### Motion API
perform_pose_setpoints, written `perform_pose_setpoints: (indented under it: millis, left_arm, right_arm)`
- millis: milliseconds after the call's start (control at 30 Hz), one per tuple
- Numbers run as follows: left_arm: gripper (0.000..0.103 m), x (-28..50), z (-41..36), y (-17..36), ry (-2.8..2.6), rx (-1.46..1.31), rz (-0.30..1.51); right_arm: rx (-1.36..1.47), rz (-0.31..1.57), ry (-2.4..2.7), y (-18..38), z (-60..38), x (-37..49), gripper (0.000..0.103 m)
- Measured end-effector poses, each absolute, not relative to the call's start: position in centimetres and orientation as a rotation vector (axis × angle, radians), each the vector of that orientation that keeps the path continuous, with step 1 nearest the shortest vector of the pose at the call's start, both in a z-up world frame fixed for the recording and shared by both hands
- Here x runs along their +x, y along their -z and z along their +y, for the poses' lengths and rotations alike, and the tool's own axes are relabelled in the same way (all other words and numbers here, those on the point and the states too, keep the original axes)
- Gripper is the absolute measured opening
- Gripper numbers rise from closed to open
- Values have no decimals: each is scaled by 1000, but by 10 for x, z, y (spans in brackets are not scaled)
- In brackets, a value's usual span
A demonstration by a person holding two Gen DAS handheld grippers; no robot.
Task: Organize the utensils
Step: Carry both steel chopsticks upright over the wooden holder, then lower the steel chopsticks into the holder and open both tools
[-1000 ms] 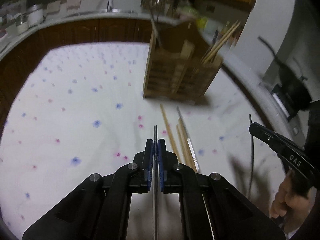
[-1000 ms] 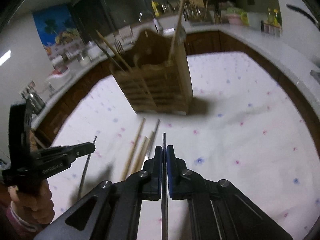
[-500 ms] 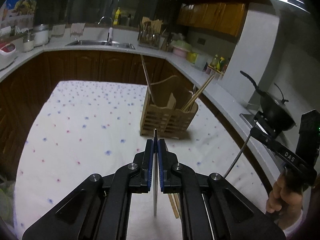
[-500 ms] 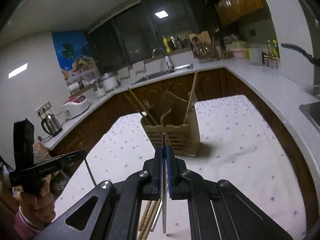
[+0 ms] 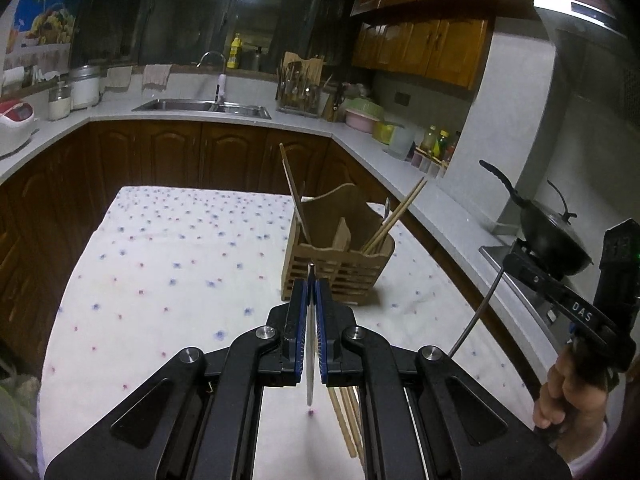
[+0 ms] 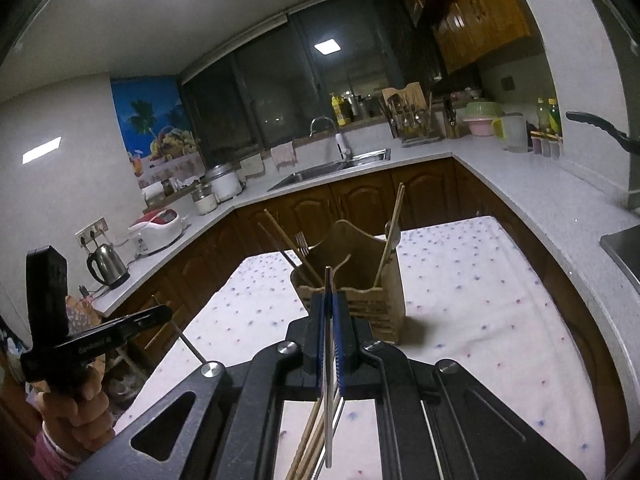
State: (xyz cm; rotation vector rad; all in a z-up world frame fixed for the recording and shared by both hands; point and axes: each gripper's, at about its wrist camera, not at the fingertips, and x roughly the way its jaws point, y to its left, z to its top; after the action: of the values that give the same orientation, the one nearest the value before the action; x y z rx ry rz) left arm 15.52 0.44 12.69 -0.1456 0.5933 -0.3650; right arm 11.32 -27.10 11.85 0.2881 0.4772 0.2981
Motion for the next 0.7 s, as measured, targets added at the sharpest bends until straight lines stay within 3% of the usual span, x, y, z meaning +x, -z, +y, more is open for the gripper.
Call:
perform_pose_setpoints:
  millis: [400, 700]
  left_arm:
    - [4, 170, -2, -143, 362, -142, 557]
    - [4, 208, -10, -187, 353, -157, 448]
  right_arm:
    - [305, 451, -280, -123, -280, 130, 4]
    - [335, 335, -237, -156, -291, 164, 4]
